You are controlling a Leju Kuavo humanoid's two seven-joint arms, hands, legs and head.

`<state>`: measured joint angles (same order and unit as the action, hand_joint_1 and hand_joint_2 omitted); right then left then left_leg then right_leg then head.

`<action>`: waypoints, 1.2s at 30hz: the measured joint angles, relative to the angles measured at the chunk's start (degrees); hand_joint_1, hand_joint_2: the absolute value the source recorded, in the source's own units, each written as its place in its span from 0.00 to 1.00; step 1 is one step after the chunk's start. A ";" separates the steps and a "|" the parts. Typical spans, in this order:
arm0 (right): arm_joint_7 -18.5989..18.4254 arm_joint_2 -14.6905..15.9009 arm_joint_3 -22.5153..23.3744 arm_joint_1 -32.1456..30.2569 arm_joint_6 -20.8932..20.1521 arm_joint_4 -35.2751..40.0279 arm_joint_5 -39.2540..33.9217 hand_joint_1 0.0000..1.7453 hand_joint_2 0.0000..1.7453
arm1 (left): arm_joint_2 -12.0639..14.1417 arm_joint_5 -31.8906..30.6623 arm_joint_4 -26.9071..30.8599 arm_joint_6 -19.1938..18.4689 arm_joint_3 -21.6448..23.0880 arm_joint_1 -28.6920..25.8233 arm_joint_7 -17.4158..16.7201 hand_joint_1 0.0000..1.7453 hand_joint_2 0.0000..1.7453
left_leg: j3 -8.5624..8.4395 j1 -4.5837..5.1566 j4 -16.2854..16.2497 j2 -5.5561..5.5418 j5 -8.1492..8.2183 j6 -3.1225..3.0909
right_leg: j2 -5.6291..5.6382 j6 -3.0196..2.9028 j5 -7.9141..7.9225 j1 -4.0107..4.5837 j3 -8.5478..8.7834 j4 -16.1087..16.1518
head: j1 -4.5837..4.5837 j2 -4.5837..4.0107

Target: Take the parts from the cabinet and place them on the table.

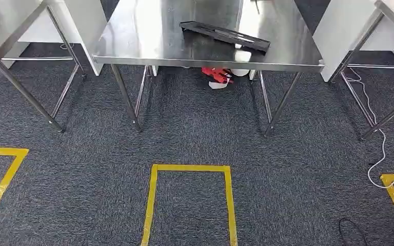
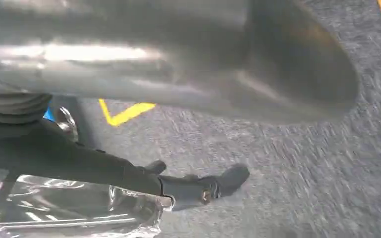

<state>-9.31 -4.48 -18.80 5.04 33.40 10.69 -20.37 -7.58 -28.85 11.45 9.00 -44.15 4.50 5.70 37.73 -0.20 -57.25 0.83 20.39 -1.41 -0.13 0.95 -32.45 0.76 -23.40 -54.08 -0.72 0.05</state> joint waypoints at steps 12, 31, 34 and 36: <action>-0.07 0.53 0.07 -0.12 0.20 -0.42 0.24 0.00 0.00 | 0.24 0.52 -0.04 -0.94 -0.02 -0.14 1.07 0.00 0.00 | -8.23 -1.64 -3.42 -0.89 8.97 3.14 | -0.75 -0.89 6.47 -1.67 -9.15 -3.11 | 0.57 0.00; 7.74 2.54 -0.66 0.96 -2.97 -0.59 1.97 0.00 0.00 | -0.37 2.67 -0.07 1.27 -2.16 -0.19 -0.13 0.00 0.00 | -0.12 -0.54 -0.14 -0.42 -0.13 0.96 | 0.10 0.91 0.11 -0.65 -0.14 -0.44 | 0.15 0.00; 8.13 2.62 -0.66 0.74 -3.15 -0.61 1.66 0.00 0.00 | -0.44 2.38 -0.11 1.33 -2.21 -0.50 -0.15 0.00 0.00 | 0.91 -0.79 -2.47 -0.83 4.60 1.98 | -0.36 -1.27 2.32 -1.73 -1.62 -0.17 | 0.44 0.00; 8.22 2.80 -0.63 0.20 -3.17 -0.61 1.44 0.00 0.00 | -0.55 1.97 -0.15 1.25 -2.21 -0.59 -0.17 0.00 0.00 | 2.40 -0.96 -10.47 -0.90 12.18 2.44 | -0.57 -2.06 3.70 -1.47 -3.31 -0.37 | 0.76 0.00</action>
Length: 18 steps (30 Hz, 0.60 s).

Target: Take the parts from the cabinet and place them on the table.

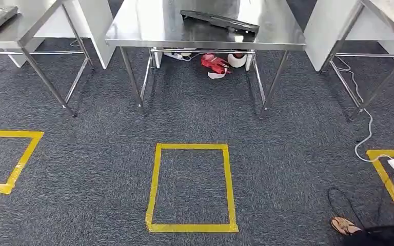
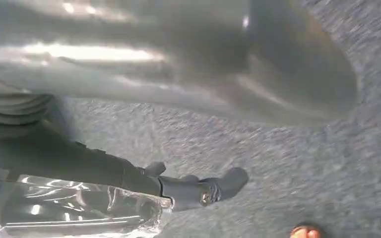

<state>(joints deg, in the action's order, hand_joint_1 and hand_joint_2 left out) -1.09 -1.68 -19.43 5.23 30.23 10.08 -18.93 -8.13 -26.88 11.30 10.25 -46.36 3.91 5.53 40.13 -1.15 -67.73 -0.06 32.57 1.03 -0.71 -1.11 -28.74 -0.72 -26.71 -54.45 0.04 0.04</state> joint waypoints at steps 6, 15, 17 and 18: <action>0.18 0.17 0.11 -0.80 0.02 0.00 -1.70 0.00 0.00 | -0.02 -2.29 0.00 -0.77 0.65 0.12 0.55 0.00 0.00 | -8.98 -0.41 1.66 0.04 -4.90 0.48 | -0.16 1.15 3.05 -0.02 -6.17 -2.58 | 0.11 0.00; -0.15 0.48 1.07 -1.65 0.28 -0.07 -3.04 0.00 0.00 | -0.42 -4.02 -0.07 -0.31 2.16 0.36 0.15 0.00 0.00 | -10.54 0.27 10.73 0.57 -3.56 -3.86 | 0.30 3.07 -2.28 -0.11 -12.53 -14.22 | -0.61 0.00; -0.13 0.57 1.09 -1.80 0.28 -0.07 -3.06 0.00 0.00 | -0.42 -4.05 -0.07 -0.31 2.19 0.30 -0.37 0.00 0.00 | -9.20 0.28 10.68 0.76 -4.56 -3.65 | 0.40 3.65 -5.53 -0.21 -14.53 -21.68 | -0.70 0.00; -0.11 0.61 1.09 -1.91 0.28 -0.07 -3.06 0.00 0.00 | -0.42 -4.05 -0.07 -0.31 2.19 0.26 -0.53 0.00 0.00 | -8.72 0.25 10.66 0.82 -4.96 -3.52 | 0.39 4.13 -5.54 -0.29 -13.49 -21.36 | -0.63 0.00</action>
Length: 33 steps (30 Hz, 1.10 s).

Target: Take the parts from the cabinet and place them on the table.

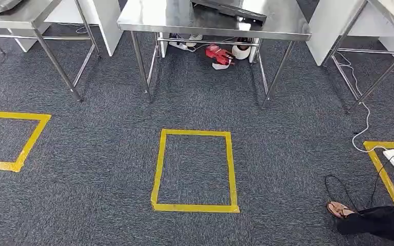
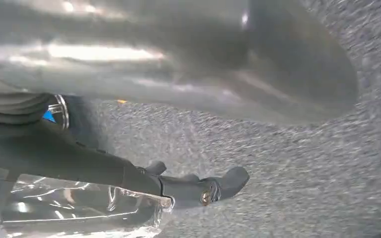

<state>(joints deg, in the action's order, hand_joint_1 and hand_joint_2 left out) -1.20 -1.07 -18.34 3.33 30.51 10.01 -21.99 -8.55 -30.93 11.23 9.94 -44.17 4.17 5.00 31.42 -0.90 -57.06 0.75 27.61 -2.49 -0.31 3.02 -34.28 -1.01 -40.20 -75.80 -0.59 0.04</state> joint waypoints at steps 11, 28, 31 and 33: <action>0.35 0.04 0.00 -0.18 -0.28 -0.02 0.66 0.00 0.00 | -0.11 0.28 -0.04 0.42 0.00 -0.12 -0.96 0.00 0.00 | 0.99 -0.21 0.10 -0.10 -2.14 0.98 | 0.21 -1.00 4.63 0.47 12.99 20.30 | 0.07 0.00; 1.16 0.11 0.00 -0.13 -0.24 -0.02 1.07 0.00 0.00 | -0.28 0.37 -0.04 0.74 0.00 -0.16 -0.96 0.00 0.00 | 1.21 -0.22 0.41 -0.18 -2.80 2.22 | 0.14 -1.41 4.89 0.91 12.35 20.02 | 0.04 0.00; 0.94 0.11 -0.07 -0.13 -0.26 -0.02 1.70 0.00 0.00 | -0.28 0.33 -0.04 0.35 0.00 -0.16 -0.96 0.00 0.00 | 1.22 -0.14 0.39 -0.18 -2.80 2.22 | 0.14 -1.42 4.91 0.82 12.35 20.03 | 0.04 0.00; 0.79 0.09 -0.15 -0.11 -0.26 -0.02 1.95 0.00 0.00 | -0.28 0.26 -0.04 0.28 0.00 -0.16 -0.96 0.00 0.00 | 1.56 0.01 -0.21 -0.23 -2.59 1.78 | 0.12 -1.34 5.08 0.24 12.34 19.97 | 0.13 0.02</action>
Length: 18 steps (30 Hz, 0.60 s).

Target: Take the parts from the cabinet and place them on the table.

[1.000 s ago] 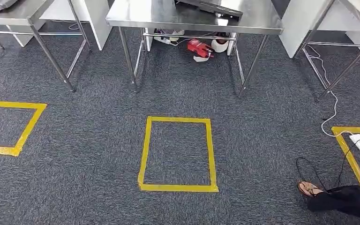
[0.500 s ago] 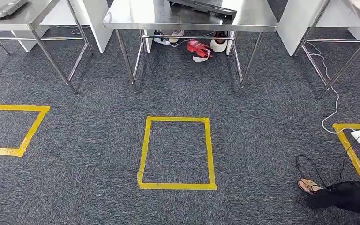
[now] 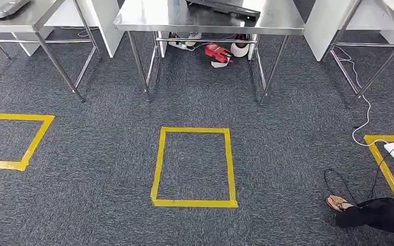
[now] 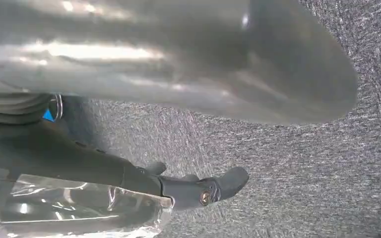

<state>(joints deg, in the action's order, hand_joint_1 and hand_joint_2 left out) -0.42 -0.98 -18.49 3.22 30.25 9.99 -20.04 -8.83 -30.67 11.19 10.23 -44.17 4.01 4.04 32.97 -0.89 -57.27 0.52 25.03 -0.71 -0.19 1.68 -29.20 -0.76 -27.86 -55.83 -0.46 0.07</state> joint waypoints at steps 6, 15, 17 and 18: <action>-0.15 0.02 -0.02 0.03 0.24 0.00 0.02 0.00 0.00 | -0.28 -0.17 -0.02 -0.22 0.02 0.01 -0.09 0.00 0.00 | -0.33 -0.68 1.68 -0.18 -1.07 -0.95 | -0.38 0.58 -0.31 0.25 0.17 -0.31 | -0.11 0.00; -0.33 0.37 -0.04 -0.10 0.33 -0.02 0.02 0.00 0.00 | -0.66 -0.20 -0.02 -0.50 0.00 -0.11 -0.39 0.00 0.00 | 2.34 -2.16 1.01 -3.20 -2.80 0.87 | 1.00 4.53 -2.51 -2.53 0.82 -1.74 | -0.39 -0.02; -0.37 0.04 -0.04 0.03 0.35 -0.02 0.02 0.00 0.00 | -0.39 -0.20 0.00 -0.48 0.00 -0.10 -0.44 0.00 0.00 | 2.65 -1.69 0.12 -3.82 -2.59 2.15 | 2.15 3.39 -1.87 -1.70 0.46 -0.59 | -1.10 -0.02; -0.37 0.07 -0.07 -0.02 0.37 -0.02 0.11 0.00 0.00 | -0.39 -0.20 0.00 -0.44 0.00 -0.17 -0.39 0.00 0.00 | 2.74 -1.54 0.48 -3.98 -2.73 2.26 | 1.83 2.09 -1.78 -1.78 0.43 -1.07 | -0.46 -0.02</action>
<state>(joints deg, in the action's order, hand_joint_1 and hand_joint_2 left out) -0.79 -0.92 -18.56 3.20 30.62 9.97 -19.93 -9.22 -30.86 11.19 9.79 -44.17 3.84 3.65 35.71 -2.43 -56.79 -3.45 22.30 1.55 1.63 3.77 -30.98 -2.55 -27.43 -56.90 -0.91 0.04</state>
